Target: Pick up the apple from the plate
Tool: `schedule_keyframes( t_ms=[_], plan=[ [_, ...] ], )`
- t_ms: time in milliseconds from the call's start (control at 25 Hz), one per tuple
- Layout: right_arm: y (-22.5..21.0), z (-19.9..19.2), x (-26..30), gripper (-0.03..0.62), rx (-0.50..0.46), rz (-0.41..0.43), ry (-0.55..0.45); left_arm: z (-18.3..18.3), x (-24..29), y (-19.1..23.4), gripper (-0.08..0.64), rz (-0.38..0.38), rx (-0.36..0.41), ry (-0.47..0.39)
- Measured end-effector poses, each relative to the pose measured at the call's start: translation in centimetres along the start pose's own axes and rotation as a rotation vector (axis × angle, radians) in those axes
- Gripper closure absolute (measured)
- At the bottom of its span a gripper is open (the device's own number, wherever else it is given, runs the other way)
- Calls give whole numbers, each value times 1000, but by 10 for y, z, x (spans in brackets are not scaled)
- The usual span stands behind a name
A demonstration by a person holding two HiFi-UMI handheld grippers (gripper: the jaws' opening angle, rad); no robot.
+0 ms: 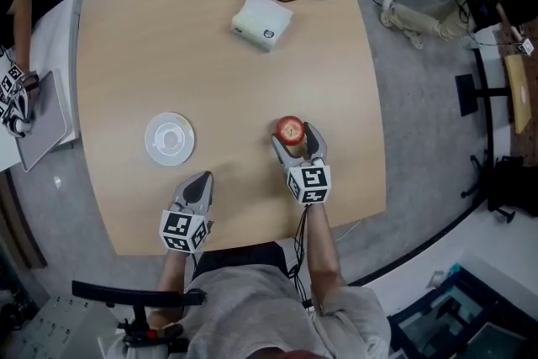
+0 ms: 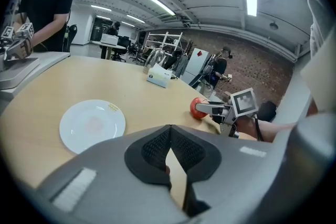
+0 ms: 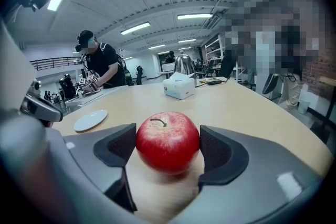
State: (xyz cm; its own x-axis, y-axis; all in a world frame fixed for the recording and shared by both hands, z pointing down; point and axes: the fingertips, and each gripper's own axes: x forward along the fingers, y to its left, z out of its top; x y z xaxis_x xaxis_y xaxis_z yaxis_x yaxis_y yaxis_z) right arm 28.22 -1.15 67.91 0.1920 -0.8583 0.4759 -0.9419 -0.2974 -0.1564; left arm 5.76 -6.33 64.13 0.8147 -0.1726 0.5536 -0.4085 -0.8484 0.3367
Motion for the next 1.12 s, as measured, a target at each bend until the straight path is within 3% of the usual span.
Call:
schedule_keyframes(
  t_ms=[1120],
  plan=[
    [-15,-3,-4,206,19,-24,-20,-1,12,-8,540,-21,7,18]
  ],
)
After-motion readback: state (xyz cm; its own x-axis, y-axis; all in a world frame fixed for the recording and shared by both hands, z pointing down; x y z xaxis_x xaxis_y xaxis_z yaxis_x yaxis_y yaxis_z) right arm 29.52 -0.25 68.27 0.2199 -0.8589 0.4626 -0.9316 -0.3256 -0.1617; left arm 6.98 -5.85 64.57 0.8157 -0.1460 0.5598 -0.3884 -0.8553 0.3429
